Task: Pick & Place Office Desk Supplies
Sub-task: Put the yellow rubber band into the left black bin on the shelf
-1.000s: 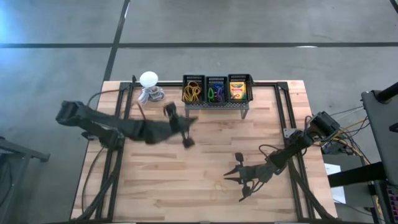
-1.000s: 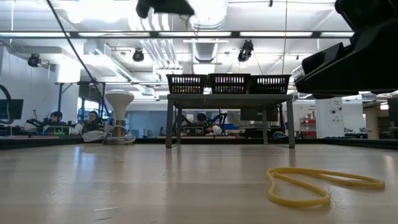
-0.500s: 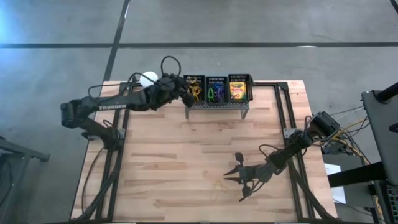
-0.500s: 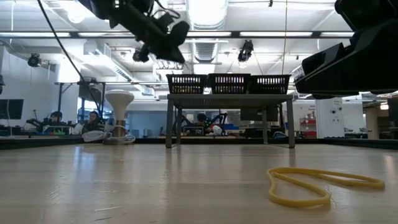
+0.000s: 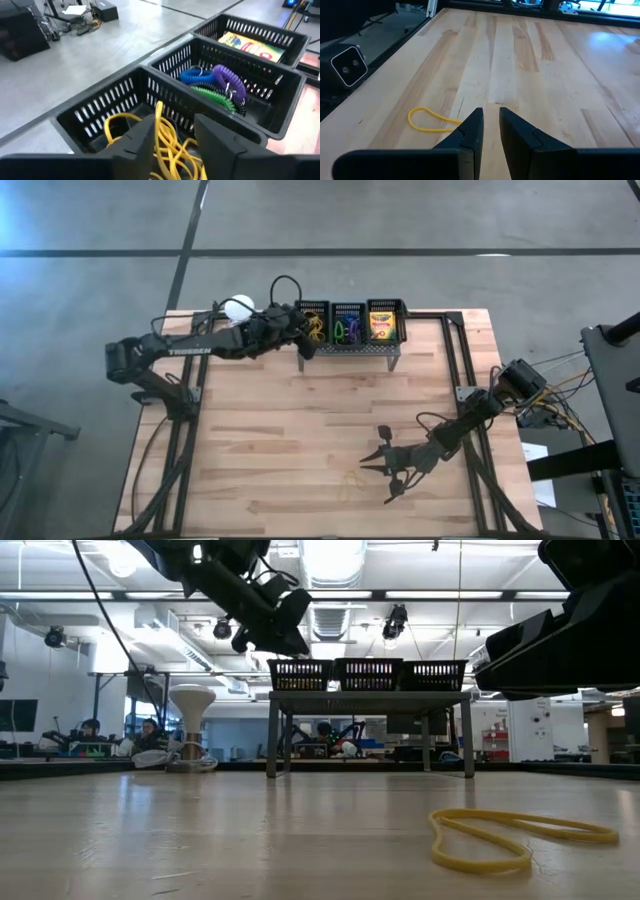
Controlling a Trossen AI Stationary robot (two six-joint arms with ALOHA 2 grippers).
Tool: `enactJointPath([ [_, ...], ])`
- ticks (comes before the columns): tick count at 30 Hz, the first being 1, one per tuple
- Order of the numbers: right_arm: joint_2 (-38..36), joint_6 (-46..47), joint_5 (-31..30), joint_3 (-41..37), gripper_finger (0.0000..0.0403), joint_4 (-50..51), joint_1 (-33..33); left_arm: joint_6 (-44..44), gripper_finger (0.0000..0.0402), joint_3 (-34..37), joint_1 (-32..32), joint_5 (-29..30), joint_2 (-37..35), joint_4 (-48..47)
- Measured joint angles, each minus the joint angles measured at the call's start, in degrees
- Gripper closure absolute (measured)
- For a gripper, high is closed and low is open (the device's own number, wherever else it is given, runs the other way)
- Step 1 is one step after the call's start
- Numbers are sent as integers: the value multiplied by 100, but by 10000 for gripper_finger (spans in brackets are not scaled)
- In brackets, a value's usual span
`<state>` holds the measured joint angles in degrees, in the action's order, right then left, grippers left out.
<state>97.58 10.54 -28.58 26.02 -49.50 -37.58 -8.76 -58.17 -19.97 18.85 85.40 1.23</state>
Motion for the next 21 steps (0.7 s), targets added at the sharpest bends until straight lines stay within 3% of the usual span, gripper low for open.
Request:
enactJointPath([
  [9, 0, 1, 9, -2, 346, 4, 0, -8, 178, -333, 26, 7, -286, -900],
  [16, 0, 1, 7, -2, 346, 7, 0, -166, 140, -964, 118, -144, -273, -2428],
  [21, 0, 1, 7, -2, 346, 7, 0, -306, 122, -1159, 116, -600, -273, -2796],
])
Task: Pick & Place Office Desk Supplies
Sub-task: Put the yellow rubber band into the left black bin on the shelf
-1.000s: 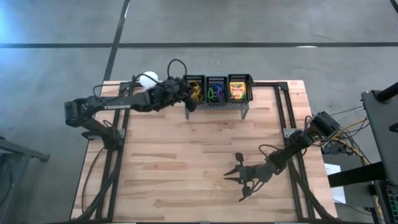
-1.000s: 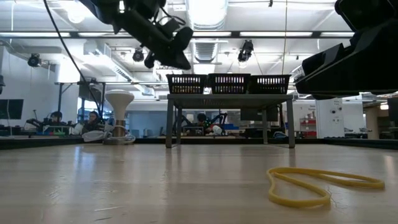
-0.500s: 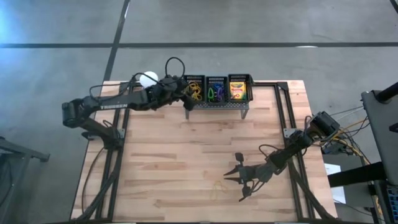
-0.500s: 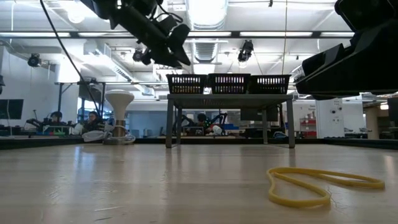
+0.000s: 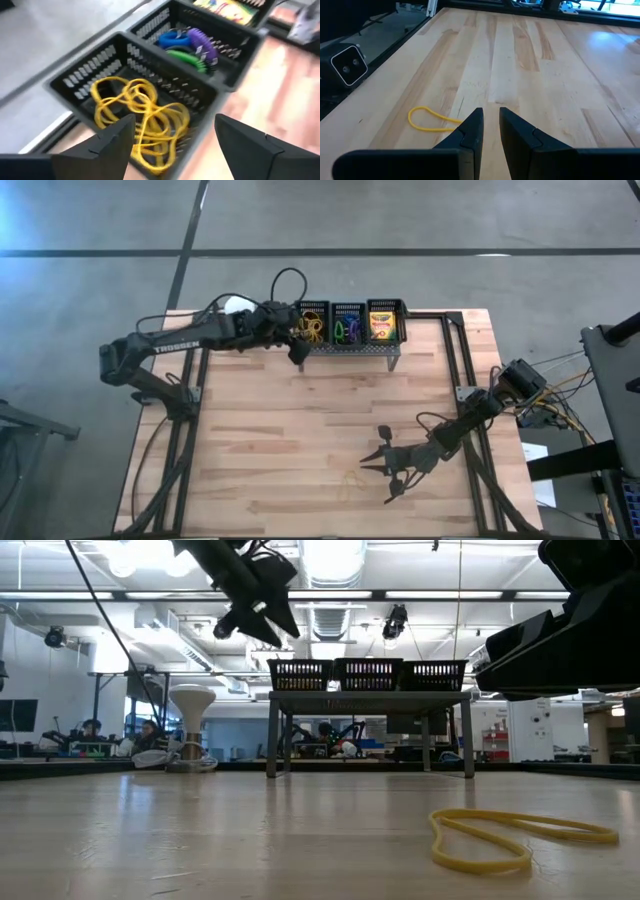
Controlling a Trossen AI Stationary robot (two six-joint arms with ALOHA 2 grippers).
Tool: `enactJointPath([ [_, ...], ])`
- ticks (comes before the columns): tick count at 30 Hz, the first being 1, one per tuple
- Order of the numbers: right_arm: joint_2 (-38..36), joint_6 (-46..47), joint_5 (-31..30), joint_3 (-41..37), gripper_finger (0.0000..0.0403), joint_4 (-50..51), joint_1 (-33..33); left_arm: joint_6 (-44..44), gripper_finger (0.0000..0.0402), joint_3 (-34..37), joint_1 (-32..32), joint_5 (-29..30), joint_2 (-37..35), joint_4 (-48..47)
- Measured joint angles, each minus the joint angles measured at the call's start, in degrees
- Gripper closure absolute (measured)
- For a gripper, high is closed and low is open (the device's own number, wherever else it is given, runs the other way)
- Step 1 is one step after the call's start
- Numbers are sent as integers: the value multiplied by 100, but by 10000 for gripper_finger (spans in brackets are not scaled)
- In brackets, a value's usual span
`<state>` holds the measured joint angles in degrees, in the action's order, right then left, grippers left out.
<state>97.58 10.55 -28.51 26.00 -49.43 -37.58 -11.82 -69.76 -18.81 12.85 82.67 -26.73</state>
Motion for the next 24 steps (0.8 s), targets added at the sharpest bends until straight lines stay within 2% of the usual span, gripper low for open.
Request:
enactJointPath([
  [8, 0, 186, 48, 0, 346, 2, 2, -558, 116, -298, 158, -833, -2, 52],
  [12, 14, 256, 768, 1, 346, -3, 4, -336, 116, -206, 738, -799, 4, 249],
  [15, 133, 216, 1131, 59, 336, 21, -7, -301, 117, 52, 1361, -446, 2, 500],
  [20, 549, 138, 1195, 436, 289, 313, 4, -299, 116, 850, 2521, 589, 2, 1444],
  [22, 565, 114, 1162, 696, 267, 822, 4, -160, 116, 1234, 2958, 937, 4, 1895],
  [24, 567, 109, 838, 1005, 249, 1484, -4, -37, 116, 1684, 3347, 1261, 4, 2562],
])
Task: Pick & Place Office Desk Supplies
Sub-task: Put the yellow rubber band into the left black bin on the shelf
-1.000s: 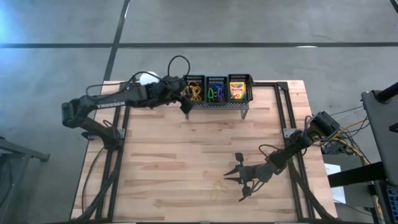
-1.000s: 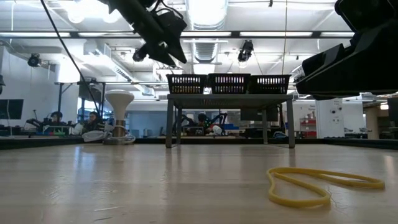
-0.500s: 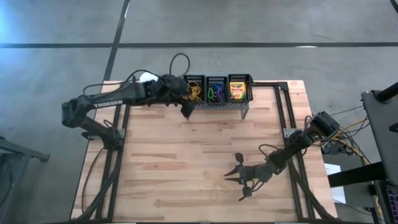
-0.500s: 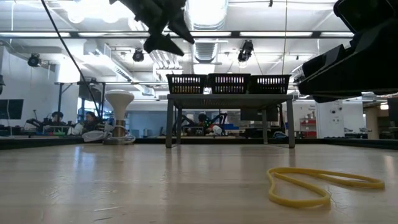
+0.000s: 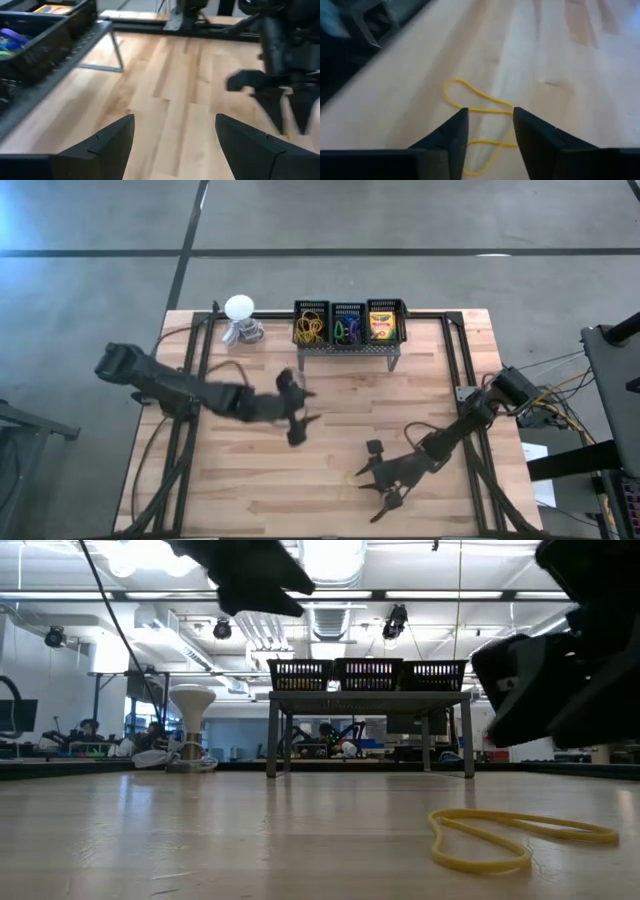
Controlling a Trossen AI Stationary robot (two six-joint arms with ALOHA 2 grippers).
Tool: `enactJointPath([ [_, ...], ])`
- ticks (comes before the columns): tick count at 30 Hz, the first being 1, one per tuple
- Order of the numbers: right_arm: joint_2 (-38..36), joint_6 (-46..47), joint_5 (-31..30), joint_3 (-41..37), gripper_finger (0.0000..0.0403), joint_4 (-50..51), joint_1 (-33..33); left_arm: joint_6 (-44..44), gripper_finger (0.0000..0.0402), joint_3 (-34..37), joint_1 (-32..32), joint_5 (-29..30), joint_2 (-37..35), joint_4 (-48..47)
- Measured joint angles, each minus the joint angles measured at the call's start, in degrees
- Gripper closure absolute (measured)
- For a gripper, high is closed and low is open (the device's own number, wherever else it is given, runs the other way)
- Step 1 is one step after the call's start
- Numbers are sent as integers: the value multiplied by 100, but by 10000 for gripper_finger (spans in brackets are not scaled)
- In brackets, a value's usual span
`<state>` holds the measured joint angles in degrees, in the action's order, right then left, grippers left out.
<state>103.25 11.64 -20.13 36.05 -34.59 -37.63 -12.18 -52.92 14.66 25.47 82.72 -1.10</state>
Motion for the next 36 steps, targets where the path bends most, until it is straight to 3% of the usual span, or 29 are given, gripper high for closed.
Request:
enactJointPath([
  [2, 63, 8, -345, 255, 234, 547, 3, -1, 116, 486, 327, 253, 0, 721],
  [7, 347, 153, -398, 613, 218, 894, 158, -408, 116, 1603, 885, 543, 74, 2430],
  [13, 513, 328, 115, 680, 234, 938, 427, -1459, 116, 2138, 1082, 589, 490, 3176],
  [17, 515, 471, 266, 683, 262, 1095, 526, -1852, 116, 2030, 1098, 593, 1088, 3244],
  [26, 537, 488, 600, 693, 350, 1136, 584, -1590, 116, 1184, 1085, 718, 2732, 3908],
  [32, 543, 515, 562, 693, 390, 1180, 614, -1467, 116, 780, 1071, 715, 3205, 3842],
  [36, 548, 600, 406, 702, 394, 1188, 625, -1471, 116, 711, 1037, 618, 3289, 3776],
])
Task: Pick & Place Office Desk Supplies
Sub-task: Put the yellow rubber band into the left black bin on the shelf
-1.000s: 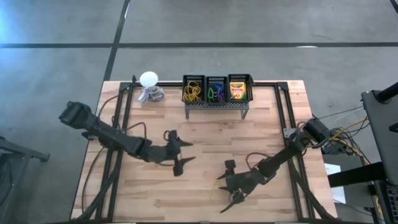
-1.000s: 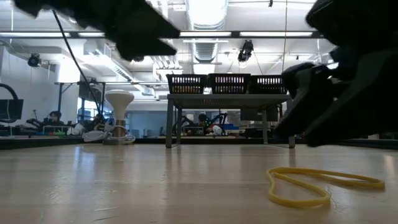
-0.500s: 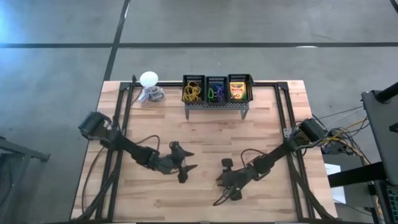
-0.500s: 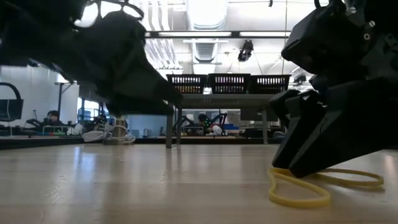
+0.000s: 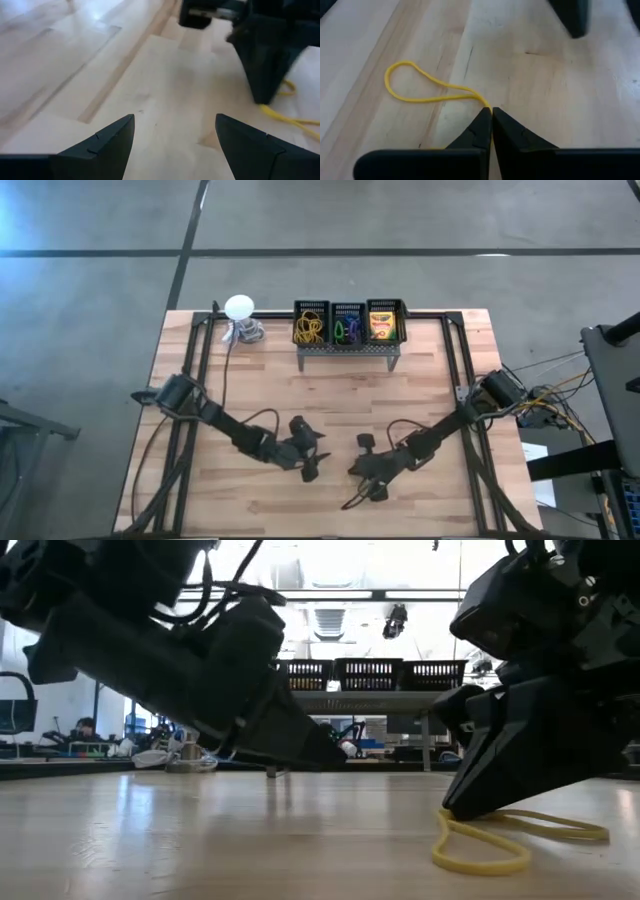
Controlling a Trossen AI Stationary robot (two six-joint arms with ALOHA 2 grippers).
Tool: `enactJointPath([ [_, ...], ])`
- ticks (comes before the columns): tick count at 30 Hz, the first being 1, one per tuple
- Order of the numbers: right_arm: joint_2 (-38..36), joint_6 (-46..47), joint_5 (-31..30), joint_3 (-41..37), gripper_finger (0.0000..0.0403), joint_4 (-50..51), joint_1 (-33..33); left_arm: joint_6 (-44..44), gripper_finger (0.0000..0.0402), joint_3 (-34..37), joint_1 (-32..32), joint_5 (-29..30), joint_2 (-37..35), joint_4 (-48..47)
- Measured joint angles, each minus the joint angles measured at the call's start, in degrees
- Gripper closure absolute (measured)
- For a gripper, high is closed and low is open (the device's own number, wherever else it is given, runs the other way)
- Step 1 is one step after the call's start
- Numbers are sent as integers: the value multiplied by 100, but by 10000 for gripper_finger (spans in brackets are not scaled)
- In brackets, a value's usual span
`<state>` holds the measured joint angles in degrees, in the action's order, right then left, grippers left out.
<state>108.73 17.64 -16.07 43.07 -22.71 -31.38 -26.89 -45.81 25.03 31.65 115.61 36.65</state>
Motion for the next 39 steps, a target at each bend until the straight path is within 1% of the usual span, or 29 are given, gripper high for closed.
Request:
enactJointPath([
  [2, -13, 39, -377, -4, 394, 10, -12, 0, 116, 6, -16, -246, -1, 1],
  [4, -27, 66, -913, -19, 394, 4, -9, 40, 116, -4, -14, -442, -17, 7],
  [7, -86, 48, -1662, -19, 394, -287, -16, 271, 116, -54, -10, -680, -24, 127],
  [10, -165, -33, -2106, -2, 394, -445, -44, 520, 116, -138, 2, -865, -24, 139],
  [15, -249, -268, -2322, 25, 394, -673, -63, 723, 116, -303, 23, -943, -26, 152],
  [26, -249, -281, -2315, 42, 394, -661, -72, 553, 122, -399, -6, -807, -28, 357],
  [28, -249, -281, -2311, 42, 394, -665, -74, 555, 135, -399, -6, -770, -28, 359],
  [30, -249, -283, -2307, 42, 394, -664, -75, 555, 156, -399, -10, -770, -28, 369],
  [39, -249, -283, -2298, 42, 394, -668, -72, 560, 284, -394, -87, -768, 34, 335],
])
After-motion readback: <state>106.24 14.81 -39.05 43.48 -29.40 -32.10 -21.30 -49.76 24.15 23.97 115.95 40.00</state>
